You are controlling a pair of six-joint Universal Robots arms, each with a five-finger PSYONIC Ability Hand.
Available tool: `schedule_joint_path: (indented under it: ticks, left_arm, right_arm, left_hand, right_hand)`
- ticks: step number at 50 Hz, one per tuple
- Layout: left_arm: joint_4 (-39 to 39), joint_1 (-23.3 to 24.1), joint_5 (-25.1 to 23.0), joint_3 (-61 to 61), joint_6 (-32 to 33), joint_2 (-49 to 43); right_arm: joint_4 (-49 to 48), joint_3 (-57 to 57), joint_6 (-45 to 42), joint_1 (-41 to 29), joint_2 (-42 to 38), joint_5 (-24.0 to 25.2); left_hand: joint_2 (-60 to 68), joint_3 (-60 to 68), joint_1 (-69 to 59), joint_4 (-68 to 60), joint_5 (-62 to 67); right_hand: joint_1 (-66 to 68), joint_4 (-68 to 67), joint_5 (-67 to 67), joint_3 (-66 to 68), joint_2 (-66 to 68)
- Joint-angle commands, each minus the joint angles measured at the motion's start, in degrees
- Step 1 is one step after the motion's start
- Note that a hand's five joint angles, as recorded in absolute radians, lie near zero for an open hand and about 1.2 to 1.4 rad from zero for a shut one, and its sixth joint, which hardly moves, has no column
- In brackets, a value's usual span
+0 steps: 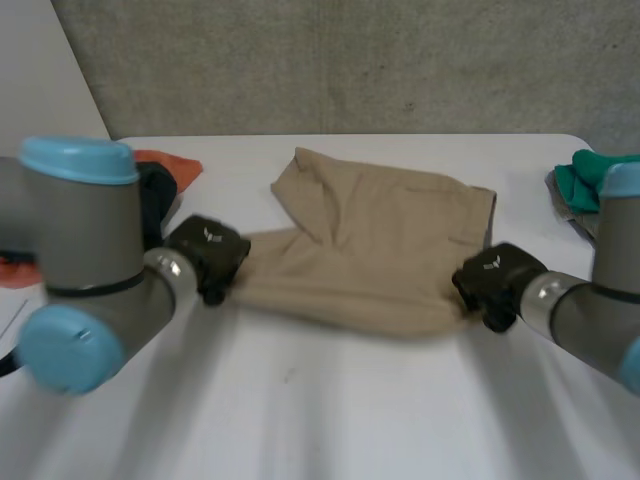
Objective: Fold the laundry.
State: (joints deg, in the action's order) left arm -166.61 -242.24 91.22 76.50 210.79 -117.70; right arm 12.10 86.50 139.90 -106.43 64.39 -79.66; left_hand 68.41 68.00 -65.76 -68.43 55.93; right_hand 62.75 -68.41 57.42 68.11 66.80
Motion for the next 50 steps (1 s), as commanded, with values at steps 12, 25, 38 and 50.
schedule_joint_path:
  ticks: [12,25,38,50]
  left_arm:
    - [16.2,7.0,-0.5,12.6,8.8,10.0]
    - [8.5,7.6,-0.3,-5.3,6.2,4.2]
    - [9.4,4.1,-12.7,-38.1,5.2,-23.9]
    - [18.9,3.4,-16.3,-56.3,11.0,-38.3]
  right_arm:
    - [27.0,8.0,-18.3,4.3,9.7,4.1]
    - [13.7,11.9,-11.8,3.6,8.1,2.5]
    - [9.0,12.7,-10.2,3.3,7.1,2.4]
    - [7.9,12.8,-9.8,3.3,6.2,2.1]
  left_hand:
    - [11.6,12.0,-14.2,-11.6,14.1]
    - [-58.4,-58.0,55.8,58.4,-55.9]
    - [-26.4,-26.0,23.8,26.5,-24.0]
    - [-19.8,-19.4,17.2,19.8,-17.3]
  right_hand:
    - [17.2,-11.6,12.6,11.9,13.2]
    - [17.2,-11.6,12.6,11.9,13.2]
    - [17.2,-11.6,12.6,11.9,13.2]
    - [17.2,-11.6,12.6,11.9,13.2]
